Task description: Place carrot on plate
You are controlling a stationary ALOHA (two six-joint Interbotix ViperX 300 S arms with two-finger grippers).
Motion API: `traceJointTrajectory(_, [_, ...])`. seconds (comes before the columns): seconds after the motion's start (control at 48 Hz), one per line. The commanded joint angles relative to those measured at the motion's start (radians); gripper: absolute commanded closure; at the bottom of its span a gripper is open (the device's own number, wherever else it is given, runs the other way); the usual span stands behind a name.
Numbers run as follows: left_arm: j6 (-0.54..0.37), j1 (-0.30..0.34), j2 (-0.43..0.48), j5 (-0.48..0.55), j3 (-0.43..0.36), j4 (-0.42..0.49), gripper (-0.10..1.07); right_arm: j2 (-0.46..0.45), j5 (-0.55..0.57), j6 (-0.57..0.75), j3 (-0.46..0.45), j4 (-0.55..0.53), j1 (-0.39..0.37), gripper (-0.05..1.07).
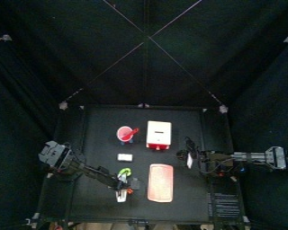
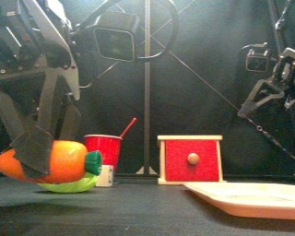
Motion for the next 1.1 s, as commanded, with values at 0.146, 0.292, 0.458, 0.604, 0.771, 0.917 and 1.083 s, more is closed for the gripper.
traceJointTrajectory(0.146, [0.0,0.003,-0.034,-0.006,-0.044,0.017,0.38,0.002,-0.005,-0.003,-0.009,0.0,0.0,0.95])
traceJointTrajectory(0.292, [-0.002,0.014,-0.04,-0.011,-0.084,0.066,0.38,0.002,-0.005,-0.005,-0.009,0.0,0.0,0.95])
traceJointTrajectory(0.458, [-0.008,0.049,-0.014,-0.087,-0.149,0.095,0.39,-0.005,-0.005,0.006,-0.018,0.002,0.0,0.95])
traceJointTrajectory(0.604, [-0.02,0.072,-0.003,-0.169,-0.175,0.071,0.39,-0.035,-0.005,0.008,-0.02,0.002,0.005,0.95])
traceJointTrajectory(0.771, [-0.075,0.12,-0.015,-0.23,-0.179,-0.015,0.39,-0.06,-0.003,0.008,-0.009,0.002,0.005,0.95])
traceJointTrajectory(0.917, [-0.12,0.161,0.0,-0.331,-0.17,-0.092,0.41,-0.067,0.0,0.008,-0.008,0.002,0.005,0.95])
traceJointTrajectory(1.083, [-0.124,0.186,0.02,-0.514,-0.132,-0.167,0.41,-0.067,0.0,0.008,-0.006,0.002,0.005,0.95])
